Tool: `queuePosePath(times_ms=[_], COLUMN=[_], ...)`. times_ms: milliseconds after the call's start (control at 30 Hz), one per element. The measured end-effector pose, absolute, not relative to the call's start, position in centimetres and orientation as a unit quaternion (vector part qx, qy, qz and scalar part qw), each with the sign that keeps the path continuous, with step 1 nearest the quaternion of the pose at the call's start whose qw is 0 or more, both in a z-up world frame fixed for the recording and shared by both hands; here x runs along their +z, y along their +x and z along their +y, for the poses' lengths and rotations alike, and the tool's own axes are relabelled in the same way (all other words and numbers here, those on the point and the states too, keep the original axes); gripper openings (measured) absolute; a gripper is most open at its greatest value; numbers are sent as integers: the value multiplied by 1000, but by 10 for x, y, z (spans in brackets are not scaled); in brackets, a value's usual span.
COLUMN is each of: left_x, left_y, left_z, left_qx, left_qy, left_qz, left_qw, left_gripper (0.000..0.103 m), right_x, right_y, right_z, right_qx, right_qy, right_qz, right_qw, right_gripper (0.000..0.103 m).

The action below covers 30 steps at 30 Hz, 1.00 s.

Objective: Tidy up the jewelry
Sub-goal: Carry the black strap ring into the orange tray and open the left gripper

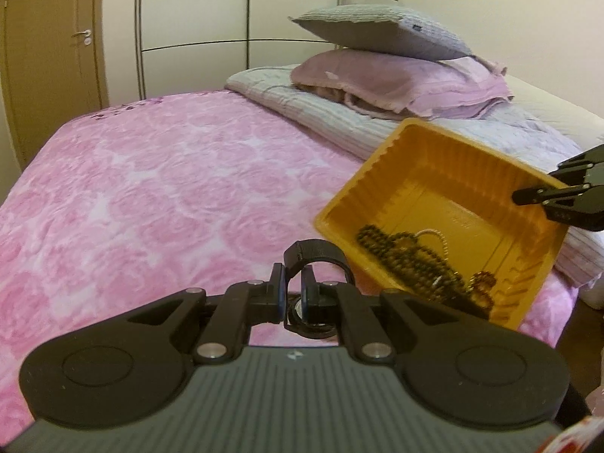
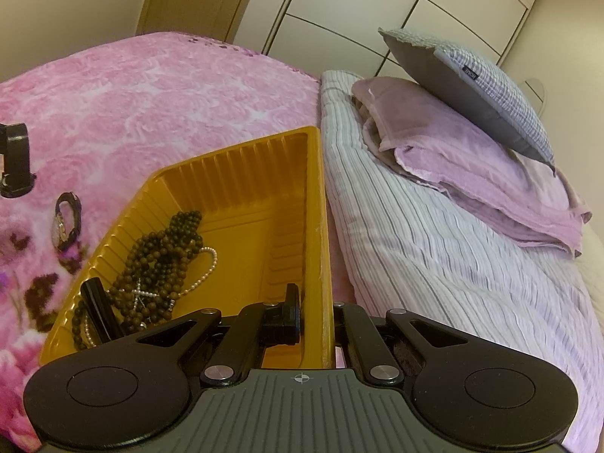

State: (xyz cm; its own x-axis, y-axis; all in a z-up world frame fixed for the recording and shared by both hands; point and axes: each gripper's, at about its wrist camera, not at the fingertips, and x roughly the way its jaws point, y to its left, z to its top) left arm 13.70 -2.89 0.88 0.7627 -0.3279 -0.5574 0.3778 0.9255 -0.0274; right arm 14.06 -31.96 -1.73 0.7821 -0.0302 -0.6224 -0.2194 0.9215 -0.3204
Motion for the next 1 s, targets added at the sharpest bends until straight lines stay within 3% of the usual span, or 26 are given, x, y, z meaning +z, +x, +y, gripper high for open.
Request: queuePosePath(times_ms=[1000], left_x=[9], left_y=[155], left_z=[-122], left_qx=[-285], left_qy=[42], left_qz=[292], left_qw=[912], left_gripper=[7], right_x=[-17], right_y=[140], right_z=[-320], right_qx=[53], right_qy=[-190], right_qz=[324], right_qw=[925], right_gripper=[4])
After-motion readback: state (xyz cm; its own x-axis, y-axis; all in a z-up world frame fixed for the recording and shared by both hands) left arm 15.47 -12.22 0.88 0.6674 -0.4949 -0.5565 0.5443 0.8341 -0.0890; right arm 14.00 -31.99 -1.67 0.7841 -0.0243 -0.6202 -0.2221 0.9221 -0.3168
